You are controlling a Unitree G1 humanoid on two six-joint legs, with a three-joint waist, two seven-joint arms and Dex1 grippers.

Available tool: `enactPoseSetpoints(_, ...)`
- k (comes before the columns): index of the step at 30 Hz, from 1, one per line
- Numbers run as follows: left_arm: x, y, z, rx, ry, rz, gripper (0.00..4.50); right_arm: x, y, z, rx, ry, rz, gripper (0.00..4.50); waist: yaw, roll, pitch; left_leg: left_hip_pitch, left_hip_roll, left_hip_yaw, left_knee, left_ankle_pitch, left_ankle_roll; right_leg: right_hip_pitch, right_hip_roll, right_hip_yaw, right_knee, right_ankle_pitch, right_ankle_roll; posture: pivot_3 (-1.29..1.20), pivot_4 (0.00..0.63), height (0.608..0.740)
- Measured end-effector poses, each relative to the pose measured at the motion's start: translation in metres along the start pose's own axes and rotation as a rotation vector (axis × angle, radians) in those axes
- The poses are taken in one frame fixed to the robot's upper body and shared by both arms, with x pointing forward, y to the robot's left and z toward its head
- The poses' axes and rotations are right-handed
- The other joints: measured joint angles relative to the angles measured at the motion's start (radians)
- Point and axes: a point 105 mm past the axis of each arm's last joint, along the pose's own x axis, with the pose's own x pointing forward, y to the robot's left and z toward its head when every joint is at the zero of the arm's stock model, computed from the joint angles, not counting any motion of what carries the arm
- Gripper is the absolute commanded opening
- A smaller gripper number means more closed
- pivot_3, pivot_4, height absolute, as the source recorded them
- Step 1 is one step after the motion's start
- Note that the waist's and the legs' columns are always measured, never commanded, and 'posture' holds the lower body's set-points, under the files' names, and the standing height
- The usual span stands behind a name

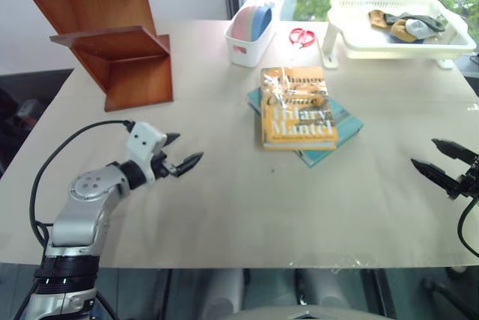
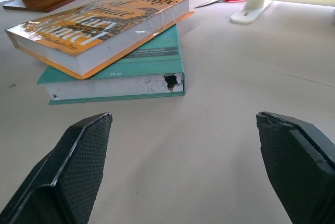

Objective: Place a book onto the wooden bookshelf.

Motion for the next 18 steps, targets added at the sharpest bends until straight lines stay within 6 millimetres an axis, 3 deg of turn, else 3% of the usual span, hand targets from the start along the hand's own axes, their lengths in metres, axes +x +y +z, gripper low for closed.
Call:
enactPoseSetpoints(13, -0.003, -0.008, -0.008, -0.017, 0.007, 0.008, 4.27, 0.008, -0.015, 0.001, 0.026, 0.021, -0.057, 4.50, 0.000, 0.000, 0.000, 0.000, 0.000, 0.000, 0.000, 0.000, 0.000, 0.000, 0.000, 0.000, 0.000, 0.000, 0.000, 0.00, 0.150, 0.740)
enactPoseSetpoints(18, -0.004, -0.008, -0.007, -0.017, 0.006, 0.013, 4.27, 0.018, -0.021, 0.009, 0.005, 0.000, -0.064, 4.50, -0.001, 0.000, 0.000, 0.000, 0.000, 0.000, 0.000, 0.000, 0.000, 0.000, 0.000, 0.000, 0.000, 0.000, 0.000, 0.00, 0.150, 0.740)
